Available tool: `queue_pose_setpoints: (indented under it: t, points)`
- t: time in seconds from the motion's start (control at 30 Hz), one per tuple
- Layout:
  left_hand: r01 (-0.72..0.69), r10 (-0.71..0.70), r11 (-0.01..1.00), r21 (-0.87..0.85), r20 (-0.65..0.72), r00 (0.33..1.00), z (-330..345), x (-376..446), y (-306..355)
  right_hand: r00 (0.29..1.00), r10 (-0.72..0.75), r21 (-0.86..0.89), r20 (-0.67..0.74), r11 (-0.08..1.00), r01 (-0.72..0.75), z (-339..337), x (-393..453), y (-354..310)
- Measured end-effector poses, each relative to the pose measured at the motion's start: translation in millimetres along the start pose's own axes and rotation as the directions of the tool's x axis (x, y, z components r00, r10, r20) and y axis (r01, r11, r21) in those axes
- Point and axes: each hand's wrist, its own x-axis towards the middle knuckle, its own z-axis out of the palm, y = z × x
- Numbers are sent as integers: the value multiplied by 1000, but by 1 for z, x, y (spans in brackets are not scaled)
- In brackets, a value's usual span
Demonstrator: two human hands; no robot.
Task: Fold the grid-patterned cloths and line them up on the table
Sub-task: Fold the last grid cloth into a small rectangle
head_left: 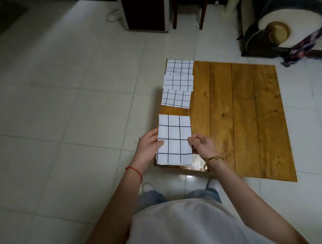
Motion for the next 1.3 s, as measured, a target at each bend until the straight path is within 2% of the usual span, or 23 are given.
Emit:
queue_pose_setpoints:
  t: [0.27,0.4,0.67,1.03,1.3]
  points:
    - [-45,17,986,163,170,985,-74,40,50,988,24,87,-152,996,-11,75,-2,-27]
    - [-54,6,978,200,235,972,-88,71,70,977,78,193,-199,980,-39,93,13,-41]
    - [-90,-17,954,287,349,937,-102,141,108,927,126,270,-354,963,-28,125,62,-59]
    - [-162,-150,884,439,594,791,-79,234,170,761,302,461,-575,887,-4,145,106,-96]
    - [-278,-283,781,559,714,640,-42,282,186,578,447,574,-682,817,45,152,115,-109]
